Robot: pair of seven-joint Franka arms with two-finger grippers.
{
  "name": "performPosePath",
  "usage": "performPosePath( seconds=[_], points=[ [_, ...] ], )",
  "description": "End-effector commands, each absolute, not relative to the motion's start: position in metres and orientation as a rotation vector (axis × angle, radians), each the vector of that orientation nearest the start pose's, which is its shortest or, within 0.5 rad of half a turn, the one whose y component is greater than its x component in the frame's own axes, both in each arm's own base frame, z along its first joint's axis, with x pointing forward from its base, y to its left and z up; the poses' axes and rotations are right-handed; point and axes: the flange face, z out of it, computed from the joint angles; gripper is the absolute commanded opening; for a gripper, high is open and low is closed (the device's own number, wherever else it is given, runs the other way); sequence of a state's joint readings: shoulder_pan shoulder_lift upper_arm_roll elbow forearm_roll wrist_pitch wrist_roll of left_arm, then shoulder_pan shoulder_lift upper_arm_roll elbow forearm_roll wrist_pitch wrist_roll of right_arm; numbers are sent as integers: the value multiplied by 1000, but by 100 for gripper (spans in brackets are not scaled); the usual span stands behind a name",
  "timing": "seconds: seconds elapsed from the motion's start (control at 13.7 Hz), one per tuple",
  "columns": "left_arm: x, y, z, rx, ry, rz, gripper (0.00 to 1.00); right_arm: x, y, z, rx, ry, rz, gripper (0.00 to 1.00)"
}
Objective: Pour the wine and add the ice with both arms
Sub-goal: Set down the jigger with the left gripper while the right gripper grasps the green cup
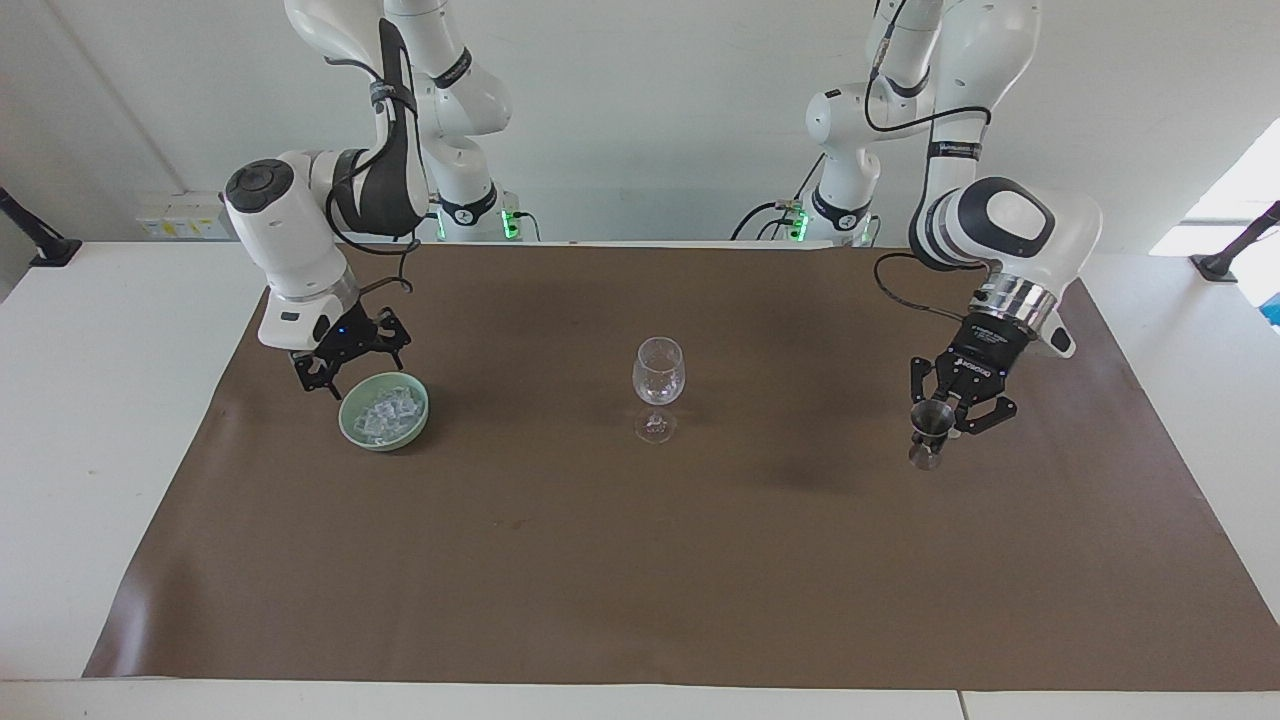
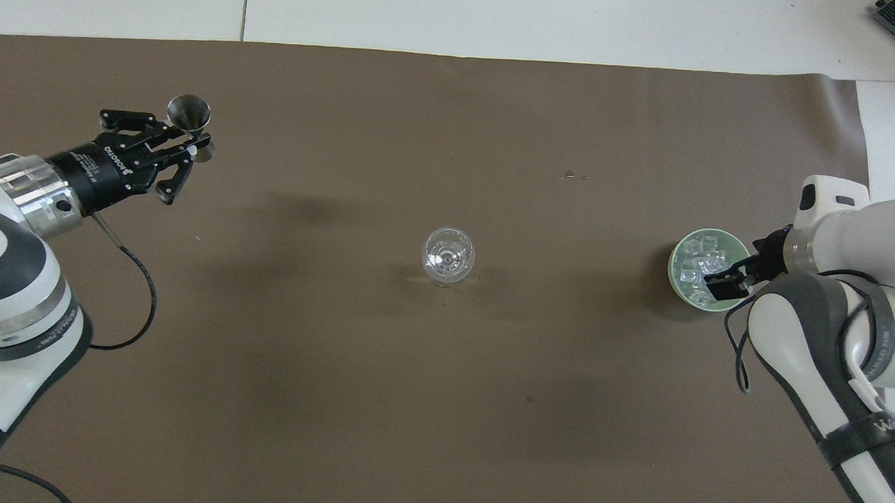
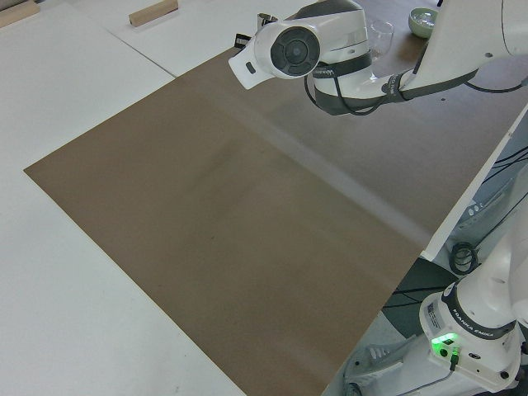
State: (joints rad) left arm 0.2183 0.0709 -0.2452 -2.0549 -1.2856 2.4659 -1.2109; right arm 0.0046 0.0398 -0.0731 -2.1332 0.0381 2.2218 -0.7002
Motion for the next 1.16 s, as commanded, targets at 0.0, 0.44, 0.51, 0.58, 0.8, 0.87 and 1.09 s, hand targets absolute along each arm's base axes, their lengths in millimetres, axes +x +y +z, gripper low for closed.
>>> performPosePath(
  seconds=[0.0, 0.44, 0.51, 0.58, 0.8, 0.87, 1.09],
  points=[
    [605, 18, 467, 1112, 1931, -501, 0, 553, -39, 379, -2960, -953, -91, 100],
    [590, 54, 439, 1139, 1956, -784, 0, 552, -49, 356, -2941, -1011, -71, 81],
    [586, 82, 423, 1142, 1973, -819, 0, 552, -48, 353, -2942, -1008, -71, 75],
    [584, 95, 411, 1205, 1940, -809, 0, 552, -49, 349, -2941, -1005, -60, 73],
    [558, 115, 369, 1219, 1837, -800, 0, 553, -50, 343, -2939, -993, -45, 63],
    [551, 115, 356, 1163, 1830, -820, 0, 552, -49, 340, -2932, -978, -43, 63],
    [517, 120, 321, 1120, 1685, -743, 0, 552, -52, 339, -2927, -948, -49, 61]
  ],
)
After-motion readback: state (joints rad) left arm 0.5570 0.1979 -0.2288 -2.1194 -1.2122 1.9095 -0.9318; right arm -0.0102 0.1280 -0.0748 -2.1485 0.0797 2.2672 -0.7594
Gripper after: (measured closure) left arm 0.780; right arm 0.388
